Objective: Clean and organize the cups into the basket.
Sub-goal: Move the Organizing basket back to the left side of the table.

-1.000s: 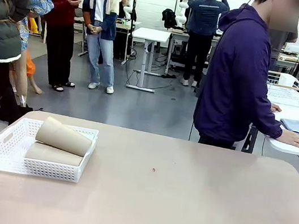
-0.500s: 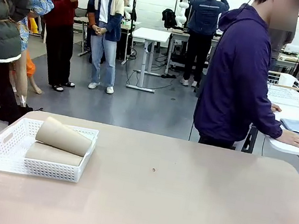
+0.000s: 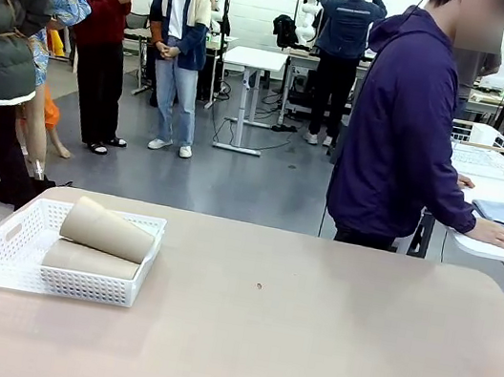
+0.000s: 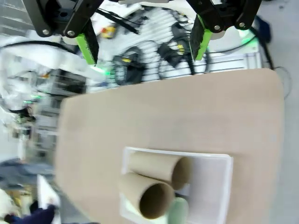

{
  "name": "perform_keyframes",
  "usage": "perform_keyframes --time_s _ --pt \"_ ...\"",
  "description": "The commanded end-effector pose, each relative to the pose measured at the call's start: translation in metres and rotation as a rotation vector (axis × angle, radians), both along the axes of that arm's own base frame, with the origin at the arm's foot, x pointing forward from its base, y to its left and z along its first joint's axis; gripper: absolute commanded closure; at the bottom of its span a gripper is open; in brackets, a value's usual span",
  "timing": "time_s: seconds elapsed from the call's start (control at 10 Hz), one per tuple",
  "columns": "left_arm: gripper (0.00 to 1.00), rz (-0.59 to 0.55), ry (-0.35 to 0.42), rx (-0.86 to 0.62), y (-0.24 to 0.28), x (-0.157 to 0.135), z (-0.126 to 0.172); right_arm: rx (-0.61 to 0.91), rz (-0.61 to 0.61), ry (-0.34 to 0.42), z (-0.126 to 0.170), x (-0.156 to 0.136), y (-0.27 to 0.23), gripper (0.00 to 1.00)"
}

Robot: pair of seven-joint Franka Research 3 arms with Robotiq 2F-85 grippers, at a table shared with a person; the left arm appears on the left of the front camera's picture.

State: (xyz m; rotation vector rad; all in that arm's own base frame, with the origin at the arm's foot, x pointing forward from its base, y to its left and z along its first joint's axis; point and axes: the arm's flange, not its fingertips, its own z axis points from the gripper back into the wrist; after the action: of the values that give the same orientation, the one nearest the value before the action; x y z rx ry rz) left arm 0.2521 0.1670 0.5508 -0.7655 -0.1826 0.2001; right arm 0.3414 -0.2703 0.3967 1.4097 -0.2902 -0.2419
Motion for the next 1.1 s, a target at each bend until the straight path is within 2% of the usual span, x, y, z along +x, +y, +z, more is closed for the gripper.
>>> perform_keyframes --time_s 0.0,0.2,0.4,0.7,1.0 --pt "0.0 -0.069 0.034 -0.391 0.045 0.021 -0.003 -0.015 0.013 -0.003 0.0 -0.002 0.001 0.0" --pt "0.0 -0.075 0.015 -0.589 0.1 0.03 -0.016 -0.015 0.013 -0.003 0.0 -0.002 0.001 0.0" --pt "0.0 -0.066 -0.011 -0.688 0.145 0.03 -0.021 -0.015 0.013 -0.003 0.0 -0.002 0.001 0.0" --pt "0.0 -0.039 -0.081 -0.644 0.175 0.017 -0.006 -0.015 0.013 -0.003 0.0 -0.002 0.001 0.0" --pt "0.0 -0.009 -0.119 -0.589 0.182 0.008 0.014 -0.015 0.013 -0.003 0.0 -0.002 0.001 0.0"
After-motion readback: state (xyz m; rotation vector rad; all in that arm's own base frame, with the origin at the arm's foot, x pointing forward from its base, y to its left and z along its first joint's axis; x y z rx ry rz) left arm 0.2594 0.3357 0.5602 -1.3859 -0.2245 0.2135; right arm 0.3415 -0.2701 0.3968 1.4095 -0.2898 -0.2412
